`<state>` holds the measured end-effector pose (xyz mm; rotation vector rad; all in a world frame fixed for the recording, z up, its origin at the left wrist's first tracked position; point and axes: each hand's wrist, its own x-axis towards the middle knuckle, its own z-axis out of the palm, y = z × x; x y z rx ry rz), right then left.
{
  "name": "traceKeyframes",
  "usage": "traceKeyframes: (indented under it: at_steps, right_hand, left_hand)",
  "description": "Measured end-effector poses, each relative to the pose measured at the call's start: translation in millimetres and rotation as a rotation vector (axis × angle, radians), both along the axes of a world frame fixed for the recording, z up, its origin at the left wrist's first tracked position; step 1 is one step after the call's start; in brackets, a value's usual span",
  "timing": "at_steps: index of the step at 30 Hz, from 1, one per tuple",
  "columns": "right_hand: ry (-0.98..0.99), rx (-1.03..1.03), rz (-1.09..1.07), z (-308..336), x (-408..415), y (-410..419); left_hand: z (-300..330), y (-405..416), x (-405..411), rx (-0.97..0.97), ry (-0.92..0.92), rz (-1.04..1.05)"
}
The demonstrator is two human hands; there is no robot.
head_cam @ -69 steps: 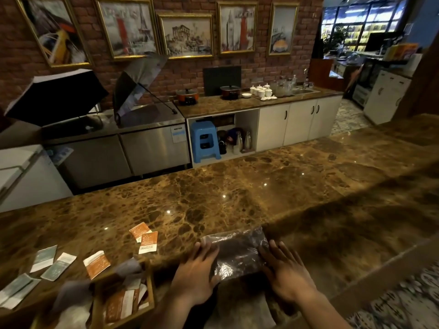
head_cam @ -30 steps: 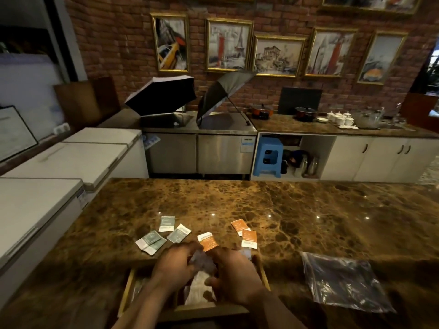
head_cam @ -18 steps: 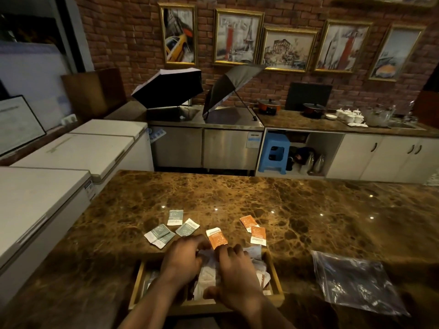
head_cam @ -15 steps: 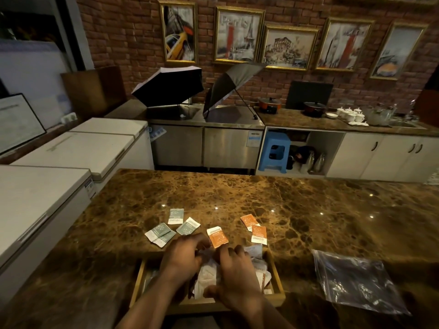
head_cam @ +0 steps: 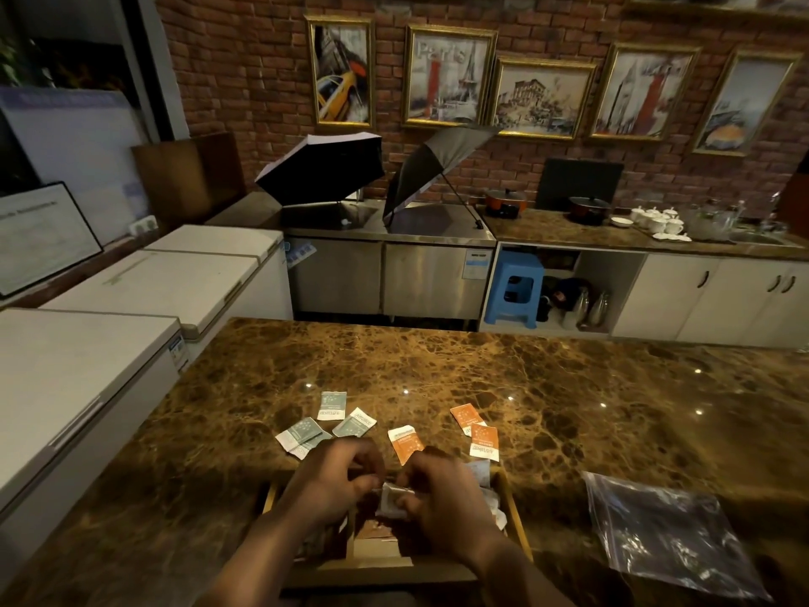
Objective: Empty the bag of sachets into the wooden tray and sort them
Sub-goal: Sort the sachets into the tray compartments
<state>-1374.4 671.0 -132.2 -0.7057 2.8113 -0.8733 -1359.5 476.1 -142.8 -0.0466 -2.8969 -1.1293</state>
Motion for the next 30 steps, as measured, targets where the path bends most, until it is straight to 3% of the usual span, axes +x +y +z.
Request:
traceKeyframes:
  at_steps: [3,7,17,22,26,30]
  right_hand:
    - [0.093,0.062,0.065,-1.4,4.5,6.2]
    - [-0.061,0.072,0.215,1.3,9.4,13.4]
    - [-0.157,0.022,0.215,6.0,2.9,26.1]
    - [-0.127,-0.150,0.093,19.8,-1.3,29.1]
    - [0.059,-0.092,-0.003,22.5,2.2,26.5]
    - [-0.024,0.034,0.159,17.1,18.5,20.6]
  left_hand:
    - [-1.2,-1.0,12.2,-0.105,0.072,-0.041]
    - [-5.2,-4.3,30.6,-0.268,0.120,-0.217]
    - [-8.7,11.4,33.8,-0.368,0.143,-0.221]
    - [-13.0,20.5,35.2,-0.484,0.070,-0.235]
    - [-12.8,16.5,36.3,-0.375,0.057,-0.145]
    - [-5.8,6.8,33.8,-0.271,0.126,0.031]
